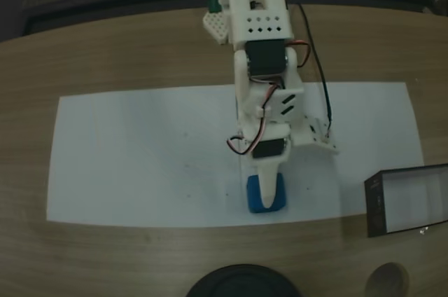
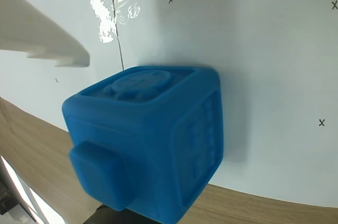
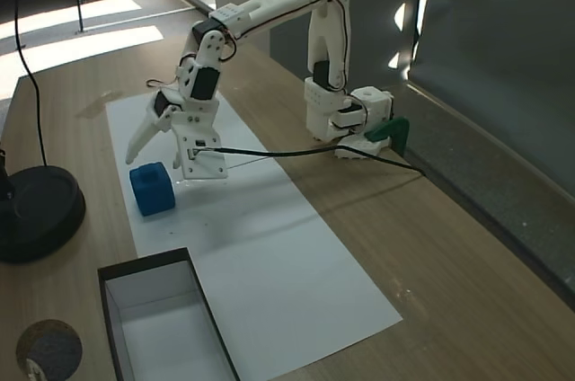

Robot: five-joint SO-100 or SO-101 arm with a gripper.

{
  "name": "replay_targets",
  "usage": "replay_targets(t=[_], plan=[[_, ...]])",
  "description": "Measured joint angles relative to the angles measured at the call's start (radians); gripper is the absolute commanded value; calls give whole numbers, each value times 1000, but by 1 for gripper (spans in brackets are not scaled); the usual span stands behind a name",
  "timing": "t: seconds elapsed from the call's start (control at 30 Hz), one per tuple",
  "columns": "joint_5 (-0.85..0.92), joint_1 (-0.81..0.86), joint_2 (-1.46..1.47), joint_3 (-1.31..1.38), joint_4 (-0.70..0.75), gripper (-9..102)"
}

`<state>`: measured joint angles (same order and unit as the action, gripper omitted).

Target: Grab a blue square and put it in the box.

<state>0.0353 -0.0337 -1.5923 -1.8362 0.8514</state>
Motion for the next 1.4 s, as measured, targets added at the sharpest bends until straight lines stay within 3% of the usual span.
replay_targets(t=[0.57, 0.83, 1.13, 1.4], plan=[[25, -3, 104, 54, -2, 28], [26, -5, 137, 110, -15, 8], [26, -12, 137, 126, -15, 7], [26, -127, 64, 318, 230, 8]])
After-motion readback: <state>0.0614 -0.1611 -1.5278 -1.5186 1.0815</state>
